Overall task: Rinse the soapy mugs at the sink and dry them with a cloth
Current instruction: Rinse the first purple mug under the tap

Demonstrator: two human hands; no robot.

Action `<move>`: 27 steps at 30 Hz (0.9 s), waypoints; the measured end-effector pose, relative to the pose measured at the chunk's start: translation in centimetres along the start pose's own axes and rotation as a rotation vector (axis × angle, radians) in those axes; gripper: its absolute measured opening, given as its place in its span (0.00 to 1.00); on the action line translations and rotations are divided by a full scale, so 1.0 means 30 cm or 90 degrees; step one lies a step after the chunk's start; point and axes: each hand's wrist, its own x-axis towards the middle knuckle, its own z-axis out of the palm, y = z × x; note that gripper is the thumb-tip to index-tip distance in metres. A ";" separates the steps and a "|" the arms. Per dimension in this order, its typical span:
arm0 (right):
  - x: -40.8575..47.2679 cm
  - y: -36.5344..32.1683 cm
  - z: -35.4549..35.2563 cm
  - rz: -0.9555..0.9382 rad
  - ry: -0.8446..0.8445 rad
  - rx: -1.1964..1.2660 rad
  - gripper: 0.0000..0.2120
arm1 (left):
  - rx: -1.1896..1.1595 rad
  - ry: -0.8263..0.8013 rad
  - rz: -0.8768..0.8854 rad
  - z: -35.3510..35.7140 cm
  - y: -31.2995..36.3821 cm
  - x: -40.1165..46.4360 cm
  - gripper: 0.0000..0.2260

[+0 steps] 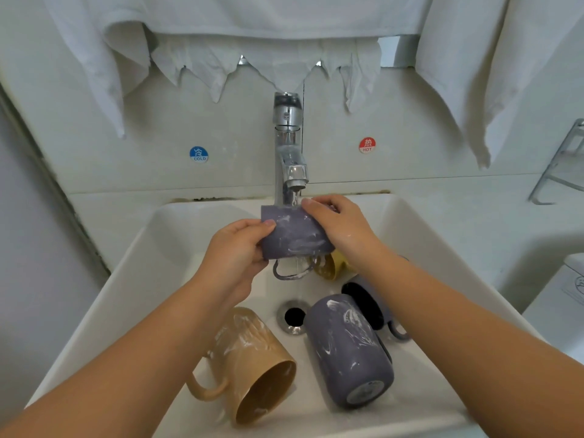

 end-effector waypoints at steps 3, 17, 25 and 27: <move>-0.016 0.003 0.000 -0.032 -0.068 0.056 0.23 | -0.028 -0.007 -0.017 -0.006 0.002 0.006 0.04; -0.030 0.030 0.048 -0.117 -0.084 -0.017 0.19 | 0.073 0.043 -0.012 0.004 -0.016 0.004 0.06; -0.030 -0.001 0.005 -0.058 -0.095 0.110 0.14 | 0.057 0.006 -0.001 0.053 0.023 0.020 0.03; -0.030 -0.001 -0.001 -0.079 -0.094 0.103 0.18 | 0.035 -0.002 -0.021 0.074 0.029 0.020 0.04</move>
